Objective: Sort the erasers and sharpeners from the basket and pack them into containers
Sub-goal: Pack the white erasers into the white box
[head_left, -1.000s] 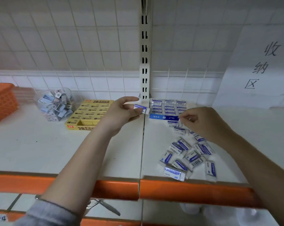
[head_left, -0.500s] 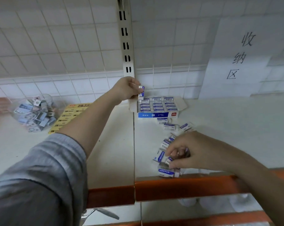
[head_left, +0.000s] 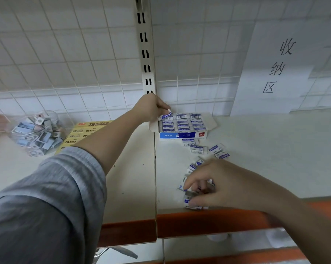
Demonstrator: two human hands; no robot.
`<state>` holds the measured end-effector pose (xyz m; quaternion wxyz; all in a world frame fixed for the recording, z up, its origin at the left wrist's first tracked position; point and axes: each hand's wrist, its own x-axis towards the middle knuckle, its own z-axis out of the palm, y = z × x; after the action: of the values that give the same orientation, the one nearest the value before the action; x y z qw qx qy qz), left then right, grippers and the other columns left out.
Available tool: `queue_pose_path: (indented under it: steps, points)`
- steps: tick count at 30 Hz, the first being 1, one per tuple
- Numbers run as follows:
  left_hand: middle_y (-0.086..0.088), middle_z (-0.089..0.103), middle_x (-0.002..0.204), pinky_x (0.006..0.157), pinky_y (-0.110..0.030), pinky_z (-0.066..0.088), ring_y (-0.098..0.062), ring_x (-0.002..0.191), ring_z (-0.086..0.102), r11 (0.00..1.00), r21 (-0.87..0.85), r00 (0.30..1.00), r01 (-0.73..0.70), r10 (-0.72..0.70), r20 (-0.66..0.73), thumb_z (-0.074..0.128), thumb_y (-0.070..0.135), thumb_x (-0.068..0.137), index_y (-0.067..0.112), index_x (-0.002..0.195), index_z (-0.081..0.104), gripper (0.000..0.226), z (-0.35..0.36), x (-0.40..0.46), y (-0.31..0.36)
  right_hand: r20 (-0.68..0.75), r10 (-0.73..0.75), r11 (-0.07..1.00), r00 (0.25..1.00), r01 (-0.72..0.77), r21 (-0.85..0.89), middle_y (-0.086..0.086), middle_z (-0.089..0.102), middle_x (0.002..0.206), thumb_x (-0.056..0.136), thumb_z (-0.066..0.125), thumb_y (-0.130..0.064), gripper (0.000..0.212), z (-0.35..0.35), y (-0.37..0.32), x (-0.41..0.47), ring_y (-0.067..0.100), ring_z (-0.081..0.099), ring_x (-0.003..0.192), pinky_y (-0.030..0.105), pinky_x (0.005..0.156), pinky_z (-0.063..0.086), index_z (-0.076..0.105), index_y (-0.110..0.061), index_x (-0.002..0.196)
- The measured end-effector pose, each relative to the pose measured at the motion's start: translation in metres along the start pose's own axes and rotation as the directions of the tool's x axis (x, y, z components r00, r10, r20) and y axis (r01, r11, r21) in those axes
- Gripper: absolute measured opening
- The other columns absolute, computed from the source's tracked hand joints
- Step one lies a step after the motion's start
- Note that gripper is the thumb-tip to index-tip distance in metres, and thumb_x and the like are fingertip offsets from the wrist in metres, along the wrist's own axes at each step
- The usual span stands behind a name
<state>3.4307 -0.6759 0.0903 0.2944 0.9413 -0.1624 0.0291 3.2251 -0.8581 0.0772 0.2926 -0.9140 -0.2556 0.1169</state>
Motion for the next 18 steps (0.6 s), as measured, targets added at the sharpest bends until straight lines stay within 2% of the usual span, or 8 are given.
queue_pose_path:
  steps: [3, 6, 7, 10, 12, 15, 18]
  points:
    - [-0.002, 0.070, 0.105, 0.076, -0.015, 0.038, -0.010, 0.094, 0.059, 1.000, 0.013, 1.000, -0.026, 0.026, -0.011, 0.067, 0.015, 0.085, 0.010, 0.100, 0.074, 0.017, 0.005, -0.003, -0.002, 0.021, 0.017, 1.000, 1.000, -0.017, -0.015, -0.021, 0.061, 0.074, 0.074, 0.075, -0.041, 0.026, 0.003, 0.001, 0.001, -0.003, 0.059, 0.074, 0.017, 0.068, 0.047, 0.070, -0.033, 0.098]
    - [-0.002, 0.072, 0.096, 0.065, -0.008, 0.040, -0.005, 0.081, 0.056, 0.997, 0.027, 0.996, -0.070, 0.072, -0.052, 0.067, 0.014, 0.084, 0.011, 0.092, 0.075, 0.012, 0.010, -0.006, -0.008, 0.020, 0.028, 0.999, 0.999, -0.027, -0.032, -0.019, 0.061, 0.075, 0.078, 0.073, -0.036, 0.020, 0.004, 0.002, 0.002, -0.003, 0.059, 0.074, 0.013, 0.066, 0.045, 0.071, -0.032, 0.098]
    - [-0.002, 0.072, 0.095, 0.066, -0.008, 0.042, -0.005, 0.079, 0.056, 0.996, 0.014, 0.994, -0.084, 0.085, -0.069, 0.067, 0.013, 0.084, 0.011, 0.090, 0.075, 0.010, 0.011, -0.008, -0.010, 0.018, 0.031, 0.999, 0.999, -0.030, -0.044, -0.020, 0.061, 0.075, 0.079, 0.072, -0.036, 0.019, 0.004, 0.002, 0.002, -0.003, 0.059, 0.075, 0.011, 0.066, 0.044, 0.071, -0.032, 0.097]
    - [0.000, 0.072, 0.097, 0.073, -0.019, 0.043, -0.005, 0.081, 0.056, 0.995, 0.009, 0.990, -0.102, 0.103, -0.092, 0.065, 0.015, 0.086, 0.012, 0.092, 0.075, 0.012, 0.014, -0.011, -0.012, 0.029, 0.043, 0.998, 0.999, -0.041, -0.049, -0.020, 0.061, 0.074, 0.080, 0.071, -0.036, 0.019, 0.006, 0.001, 0.002, -0.006, 0.058, 0.073, 0.009, 0.065, 0.042, 0.071, -0.032, 0.098]
    - [0.001, 0.070, 0.101, 0.074, -0.020, 0.041, -0.005, 0.083, 0.054, 0.990, 0.069, 0.989, -0.127, 0.131, -0.065, 0.062, 0.017, 0.088, 0.012, 0.098, 0.074, 0.016, 0.014, -0.012, -0.013, 0.032, 0.058, 0.998, 0.998, -0.057, -0.031, -0.019, 0.062, 0.074, 0.079, 0.072, -0.035, 0.019, 0.007, 0.000, 0.002, -0.008, 0.058, 0.071, 0.008, 0.065, 0.042, 0.071, -0.032, 0.098]
    - [-0.003, 0.067, 0.107, 0.081, -0.029, 0.046, -0.011, 0.088, 0.055, 0.962, 0.195, 0.981, -0.192, 0.193, 0.013, 0.064, 0.022, 0.088, 0.012, 0.108, 0.071, 0.023, 0.012, -0.013, -0.014, 0.027, 0.074, 0.997, 0.997, -0.073, -0.014, -0.020, 0.063, 0.075, 0.079, 0.072, -0.035, 0.019, 0.007, 0.000, 0.002, -0.008, 0.058, 0.074, 0.008, 0.067, 0.044, 0.071, -0.032, 0.097]
    - [-0.008, 0.061, 0.106, 0.082, -0.028, 0.043, -0.019, 0.095, 0.055, 0.945, 0.257, 0.979, -0.204, 0.195, 0.057, 0.066, 0.024, 0.086, 0.011, 0.114, 0.068, 0.031, 0.011, -0.014, -0.015, 0.027, 0.075, 0.997, 0.997, -0.074, -0.008, -0.020, 0.063, 0.075, 0.078, 0.073, -0.034, 0.016, 0.008, 0.001, 0.001, -0.008, 0.059, 0.073, 0.008, 0.066, 0.043, 0.071, -0.033, 0.094]
